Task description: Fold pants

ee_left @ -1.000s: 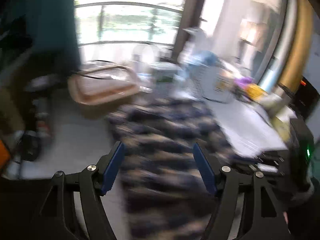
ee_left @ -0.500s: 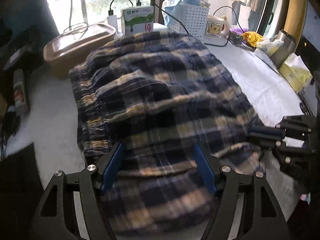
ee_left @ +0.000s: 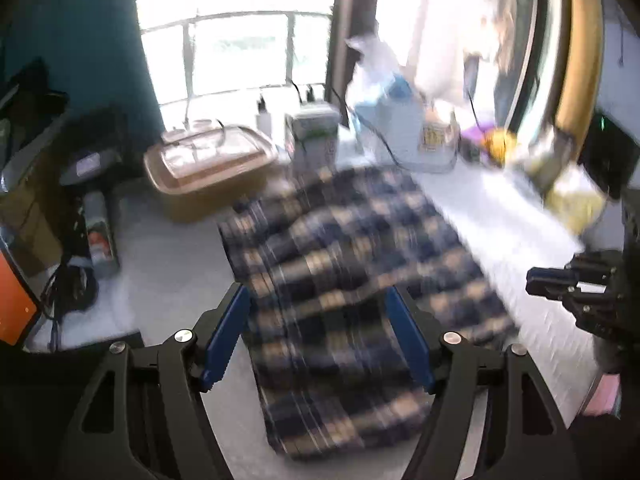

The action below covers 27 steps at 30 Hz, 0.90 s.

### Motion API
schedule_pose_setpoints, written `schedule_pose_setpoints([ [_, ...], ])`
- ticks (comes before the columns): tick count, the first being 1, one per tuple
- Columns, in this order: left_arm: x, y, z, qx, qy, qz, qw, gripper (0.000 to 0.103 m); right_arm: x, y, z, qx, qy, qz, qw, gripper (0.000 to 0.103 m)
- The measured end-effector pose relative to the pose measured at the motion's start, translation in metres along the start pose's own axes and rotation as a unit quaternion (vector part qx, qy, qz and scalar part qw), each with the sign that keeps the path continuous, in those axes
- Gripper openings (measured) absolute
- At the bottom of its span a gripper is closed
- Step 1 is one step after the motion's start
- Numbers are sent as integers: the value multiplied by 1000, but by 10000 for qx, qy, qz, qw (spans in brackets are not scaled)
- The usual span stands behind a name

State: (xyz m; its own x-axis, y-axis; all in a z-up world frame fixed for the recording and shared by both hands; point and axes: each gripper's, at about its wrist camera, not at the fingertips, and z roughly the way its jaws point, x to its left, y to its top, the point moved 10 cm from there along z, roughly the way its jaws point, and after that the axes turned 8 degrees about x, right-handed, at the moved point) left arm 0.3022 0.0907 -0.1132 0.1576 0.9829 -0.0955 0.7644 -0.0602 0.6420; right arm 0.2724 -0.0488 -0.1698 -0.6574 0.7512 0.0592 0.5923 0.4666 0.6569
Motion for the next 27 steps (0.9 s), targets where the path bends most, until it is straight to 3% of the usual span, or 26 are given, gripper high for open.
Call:
schedule_pose_setpoints([
  [1,4,5,3,-9,38,1,10000,71,-4,7,-3,-85,1,-16,10000,16],
  [4,15,20,23,47,148,44,9999,71,-23,35,-1,-272,-147,-44,9995,66],
  [6,20,29,43,204,61,-40,9998,71,-34,57,7,-449,-151,-36,9989,67],
  [10,47,43,86,611,389,-143,9973,71,-52,95,37,-456,-43,129,9989,67],
  [14,62,49,110,841,315,-285,9955,71,-64,124,79,-252,73,228,9994,54],
  [21,74,43,139,1018,141,-324,9942,74,-86,124,152,398,137,571,9975,52],
  [27,74,47,141,914,155,-184,9955,81,-92,127,155,425,109,655,9969,53],
])
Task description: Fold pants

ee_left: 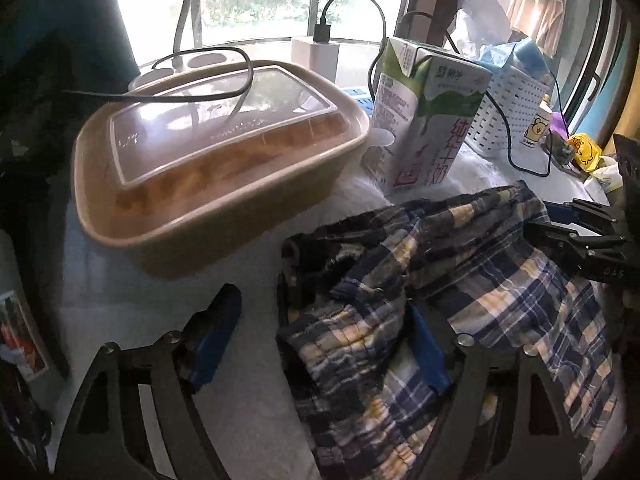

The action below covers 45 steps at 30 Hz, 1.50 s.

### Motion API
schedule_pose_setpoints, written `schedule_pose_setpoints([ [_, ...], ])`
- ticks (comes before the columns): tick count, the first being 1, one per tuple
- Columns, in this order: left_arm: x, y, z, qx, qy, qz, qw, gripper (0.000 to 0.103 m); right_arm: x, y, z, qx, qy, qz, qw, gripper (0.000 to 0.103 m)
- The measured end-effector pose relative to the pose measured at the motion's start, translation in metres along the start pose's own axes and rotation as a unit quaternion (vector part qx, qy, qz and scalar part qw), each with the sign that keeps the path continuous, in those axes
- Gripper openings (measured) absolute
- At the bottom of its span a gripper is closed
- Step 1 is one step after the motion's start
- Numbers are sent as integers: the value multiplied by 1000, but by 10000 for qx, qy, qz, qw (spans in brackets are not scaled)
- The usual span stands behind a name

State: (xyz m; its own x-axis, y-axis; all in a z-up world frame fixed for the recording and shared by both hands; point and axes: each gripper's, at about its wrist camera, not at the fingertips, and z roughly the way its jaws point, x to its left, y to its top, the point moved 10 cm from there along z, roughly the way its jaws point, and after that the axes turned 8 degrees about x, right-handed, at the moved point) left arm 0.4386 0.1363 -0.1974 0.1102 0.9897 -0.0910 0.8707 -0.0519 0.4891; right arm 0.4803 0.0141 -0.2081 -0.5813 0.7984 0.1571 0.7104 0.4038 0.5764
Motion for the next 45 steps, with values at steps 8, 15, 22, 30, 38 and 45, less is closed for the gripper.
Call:
schedule_pose_setpoints([
  [8,2,-1,-37,-198,103,36,9997,81,-18,-5,-26,-220,-266,557,9979,55],
  [15,-7,-15,-52,-284,-171,134,9994,81,-12,-18,-66,-437,-310,672,9963,65],
  [22,-8,-3,-35,-193,-258,63,9995,81,-11,-19,-76,-482,-362,645,9961,67],
  [30,-9,1,-25,-137,-155,196,9996,81,-16,-13,-69,-440,-390,669,9960,67],
  [38,-16,6,-5,105,-280,365,9989,79,-11,4,-45,-319,-83,560,9979,67],
  [45,-22,10,5,103,-447,328,9984,73,-7,8,-3,34,427,687,9967,67],
])
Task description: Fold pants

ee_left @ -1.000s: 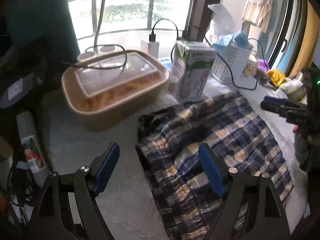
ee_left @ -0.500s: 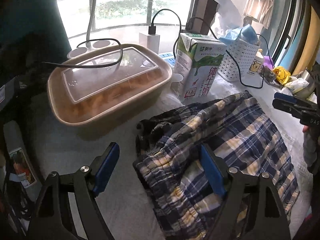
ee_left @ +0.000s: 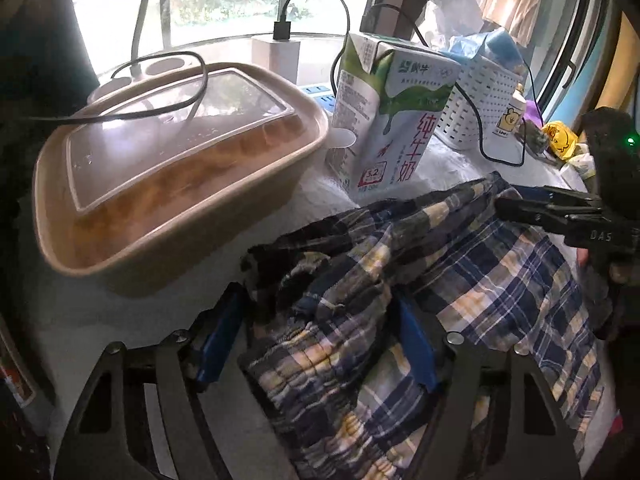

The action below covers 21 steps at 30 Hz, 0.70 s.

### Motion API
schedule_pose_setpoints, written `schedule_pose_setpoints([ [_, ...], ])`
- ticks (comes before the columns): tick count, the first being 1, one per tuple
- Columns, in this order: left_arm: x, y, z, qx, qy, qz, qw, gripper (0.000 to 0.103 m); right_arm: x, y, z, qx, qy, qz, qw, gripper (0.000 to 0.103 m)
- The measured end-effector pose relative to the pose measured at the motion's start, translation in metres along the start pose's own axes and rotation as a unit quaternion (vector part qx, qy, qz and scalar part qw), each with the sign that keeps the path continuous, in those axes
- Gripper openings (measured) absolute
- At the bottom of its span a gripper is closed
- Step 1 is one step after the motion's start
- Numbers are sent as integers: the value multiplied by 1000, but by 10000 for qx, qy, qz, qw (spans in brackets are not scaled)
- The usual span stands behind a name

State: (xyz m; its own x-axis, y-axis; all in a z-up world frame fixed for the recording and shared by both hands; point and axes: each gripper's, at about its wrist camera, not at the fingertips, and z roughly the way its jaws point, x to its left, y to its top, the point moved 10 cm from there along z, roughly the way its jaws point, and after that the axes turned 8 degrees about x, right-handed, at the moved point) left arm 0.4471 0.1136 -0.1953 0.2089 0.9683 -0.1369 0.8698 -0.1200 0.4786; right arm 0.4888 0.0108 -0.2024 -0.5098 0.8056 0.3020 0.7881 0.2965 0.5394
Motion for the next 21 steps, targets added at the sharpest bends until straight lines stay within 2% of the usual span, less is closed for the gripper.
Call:
schedule_pose_setpoints([
  [1,0,1,0,-11,-7,-19,10000,71,1,0,3,-31,71,11,10000,67],
  [4,-4,3,-2,-44,-155,-10,9999,50,10,3,8,-70,197,-148,9997,66],
  [5,-6,4,-2,-41,-212,-21,9998,42,14,3,10,-48,279,-211,9994,63],
  [6,-8,4,-3,-46,-242,-19,9997,39,18,3,12,-47,306,-306,9991,58],
  [8,-11,5,-8,-109,-222,-22,9997,31,24,2,15,-19,372,-401,9985,35],
  [12,-17,8,-21,-262,-226,-40,9994,26,37,3,11,-142,386,-581,9975,21],
  [17,-21,6,-54,-628,-247,-125,9976,22,65,10,-28,-617,234,-880,9939,18],
  [21,-27,-1,-98,-1096,-188,-183,9936,21,93,11,-71,-1044,152,-1203,9871,18],
])
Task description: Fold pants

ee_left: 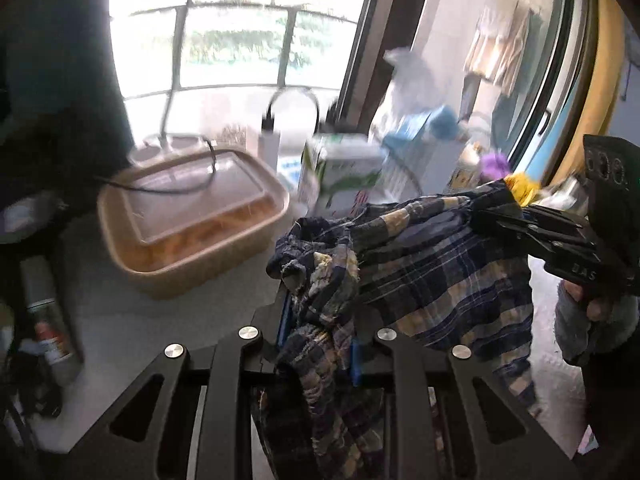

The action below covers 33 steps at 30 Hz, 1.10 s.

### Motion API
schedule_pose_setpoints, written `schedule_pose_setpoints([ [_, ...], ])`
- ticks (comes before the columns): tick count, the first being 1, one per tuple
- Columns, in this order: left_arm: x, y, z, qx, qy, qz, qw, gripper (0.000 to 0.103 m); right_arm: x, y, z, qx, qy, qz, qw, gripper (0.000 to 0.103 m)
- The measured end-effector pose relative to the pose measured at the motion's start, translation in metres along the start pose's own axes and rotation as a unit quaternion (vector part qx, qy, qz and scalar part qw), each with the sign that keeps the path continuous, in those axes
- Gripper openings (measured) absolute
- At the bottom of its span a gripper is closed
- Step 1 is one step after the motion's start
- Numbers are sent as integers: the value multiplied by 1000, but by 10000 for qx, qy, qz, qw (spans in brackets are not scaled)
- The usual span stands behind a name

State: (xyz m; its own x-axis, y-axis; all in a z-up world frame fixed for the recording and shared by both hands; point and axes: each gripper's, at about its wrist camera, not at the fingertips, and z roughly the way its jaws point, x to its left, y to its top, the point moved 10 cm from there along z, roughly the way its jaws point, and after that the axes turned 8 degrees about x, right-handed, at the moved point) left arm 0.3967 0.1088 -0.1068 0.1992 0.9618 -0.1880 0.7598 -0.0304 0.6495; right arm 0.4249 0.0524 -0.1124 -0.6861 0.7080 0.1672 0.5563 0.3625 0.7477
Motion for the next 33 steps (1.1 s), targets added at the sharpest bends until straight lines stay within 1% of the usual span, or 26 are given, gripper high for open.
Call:
schedule_pose_setpoints([
  [2,-7,0,-18,-207,73,38,9998,21,15,7,-24,-210,-26,-151,9997,18],
  [5,-16,0,-58,-634,141,40,9979,21,33,15,-59,-501,-114,-358,9980,18],
  [8,-24,0,-94,-980,213,99,9949,21,55,19,-97,-832,-270,-659,9940,18],
  [12,-35,-3,-133,-1335,292,190,9904,21,77,17,-148,-1243,-413,-965,9867,18],
  [16,-39,-12,-182,-1669,377,298,9848,21,107,20,-192,-1629,-362,-1146,9793,18],
  [19,-33,-22,-218,-1923,531,319,9794,21,134,21,-215,-1827,-262,-1303,9742,18],
  [25,-15,-44,-273,-2179,743,200,9729,21,195,23,-244,-2136,-1,-1626,9633,18],
  [27,-6,-53,-290,-2234,903,200,9703,21,213,23,-248,-2183,114,-1707,9608,18],
  [30,9,-66,-306,-2187,1134,169,9690,21,239,22,-245,-2175,214,-1769,9597,18],
  [32,19,-70,-308,-2107,1159,92,9706,21,251,21,-235,-2129,317,-1758,9606,18],
  [33,30,-72,-304,-2028,1228,52,9715,21,257,21,-225,-2056,366,-1724,9626,17],
])
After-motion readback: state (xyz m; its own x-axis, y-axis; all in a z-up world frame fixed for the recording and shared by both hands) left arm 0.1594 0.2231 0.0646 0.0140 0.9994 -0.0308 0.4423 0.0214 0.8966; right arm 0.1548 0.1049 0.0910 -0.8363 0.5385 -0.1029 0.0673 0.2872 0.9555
